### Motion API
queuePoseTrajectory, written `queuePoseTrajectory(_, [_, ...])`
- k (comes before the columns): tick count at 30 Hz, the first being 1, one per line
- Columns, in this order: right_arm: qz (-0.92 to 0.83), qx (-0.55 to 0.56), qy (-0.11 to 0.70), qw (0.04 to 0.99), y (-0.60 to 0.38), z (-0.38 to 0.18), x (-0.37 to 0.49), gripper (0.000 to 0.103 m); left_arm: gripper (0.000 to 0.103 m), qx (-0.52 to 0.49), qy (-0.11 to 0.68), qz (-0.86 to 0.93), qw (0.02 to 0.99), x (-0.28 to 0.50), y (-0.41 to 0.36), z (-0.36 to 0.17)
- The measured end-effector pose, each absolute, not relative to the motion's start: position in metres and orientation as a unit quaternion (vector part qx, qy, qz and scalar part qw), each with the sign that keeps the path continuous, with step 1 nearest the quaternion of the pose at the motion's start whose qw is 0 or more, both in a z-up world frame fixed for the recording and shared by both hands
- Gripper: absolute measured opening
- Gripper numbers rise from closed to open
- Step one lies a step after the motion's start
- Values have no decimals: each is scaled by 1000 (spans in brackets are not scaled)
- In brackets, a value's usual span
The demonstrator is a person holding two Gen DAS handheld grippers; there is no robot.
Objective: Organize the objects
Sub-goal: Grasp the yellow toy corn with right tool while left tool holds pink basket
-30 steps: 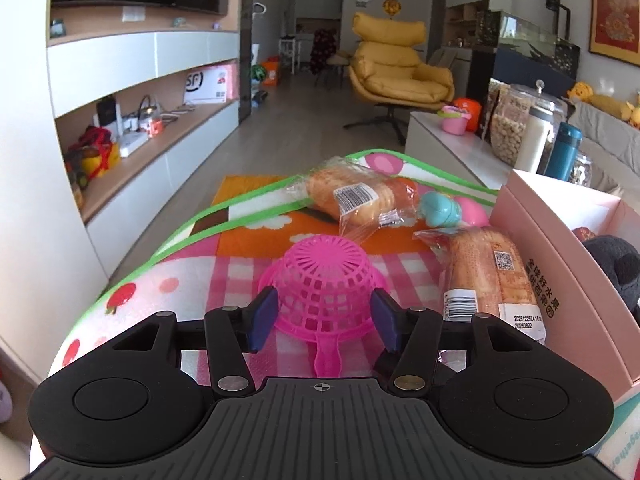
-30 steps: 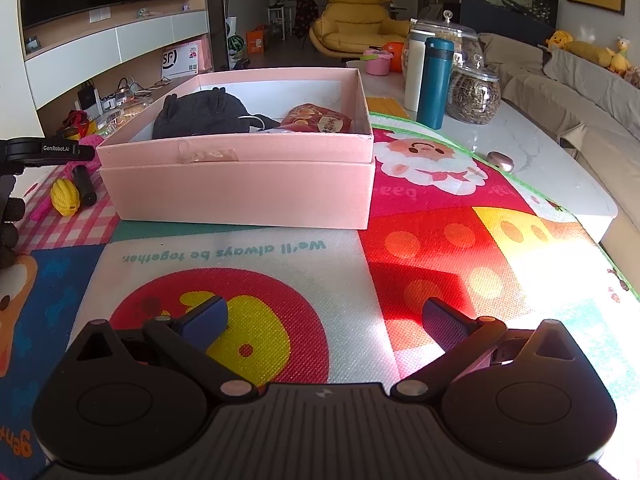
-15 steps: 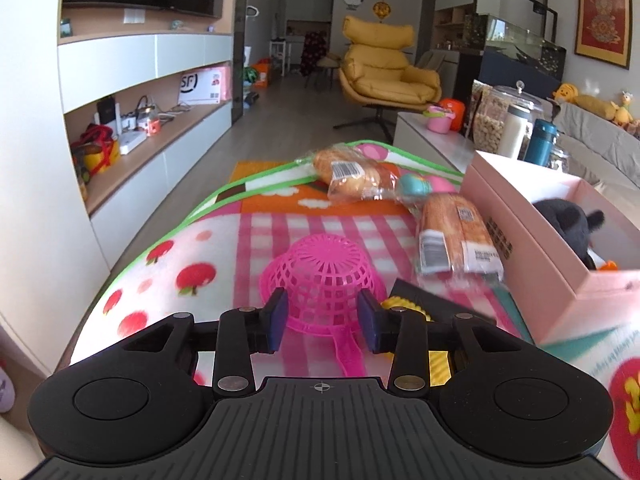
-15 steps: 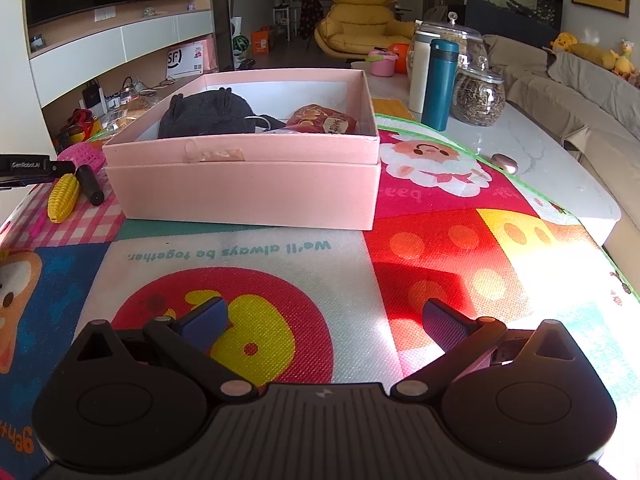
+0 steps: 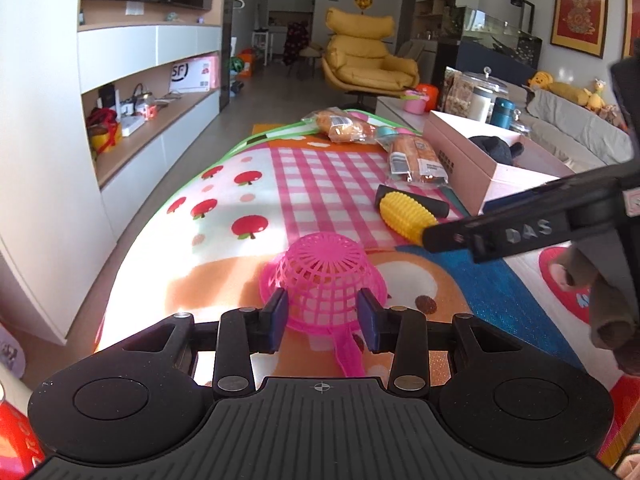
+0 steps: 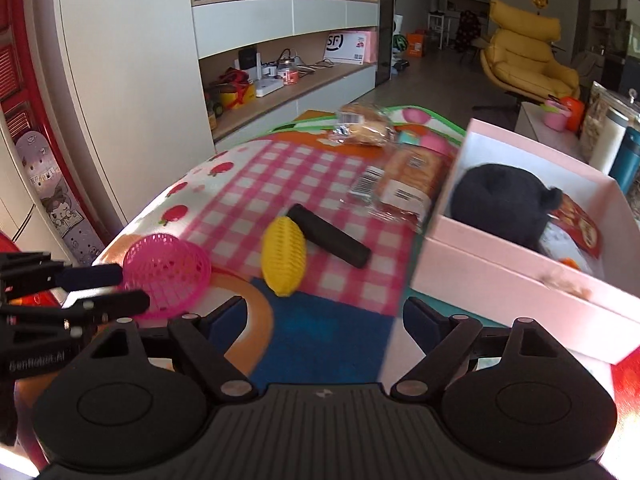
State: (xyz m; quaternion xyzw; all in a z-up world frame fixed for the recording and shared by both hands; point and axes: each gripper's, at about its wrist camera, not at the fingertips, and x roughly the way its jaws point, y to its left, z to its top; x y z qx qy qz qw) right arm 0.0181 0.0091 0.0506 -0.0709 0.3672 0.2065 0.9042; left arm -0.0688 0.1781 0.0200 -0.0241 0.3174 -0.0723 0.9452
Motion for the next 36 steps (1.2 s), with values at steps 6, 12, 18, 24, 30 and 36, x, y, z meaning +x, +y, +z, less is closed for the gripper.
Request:
queuePoseTrajectory(6, [209, -80, 378, 898, 63, 46, 46, 80, 42, -27, 314, -81, 946, -82, 181, 20])
queuePoseTrajectory(12, [211, -96, 404, 885, 80, 34, 59, 51, 42, -33, 313, -82, 946, -83, 181, 18])
queuePoseTrajectory(18, [203, -101, 400, 888, 72, 36, 54, 30, 42, -36, 315, -84, 945, -82, 178, 19])
queuePoseTrajectory(24, [192, -103, 392, 894, 56, 39, 45, 30, 42, -34, 321, -95, 942, -82, 167, 22])
queuePoseTrajectory(30, [188, -98, 383, 899, 29, 47, 33, 30, 42, -29, 331, -111, 937, -80, 149, 25])
queuePoseTrajectory(36, [172, -97, 377, 905, -27, 54, 5, 30, 42, -21, 330, -139, 934, -81, 119, 32])
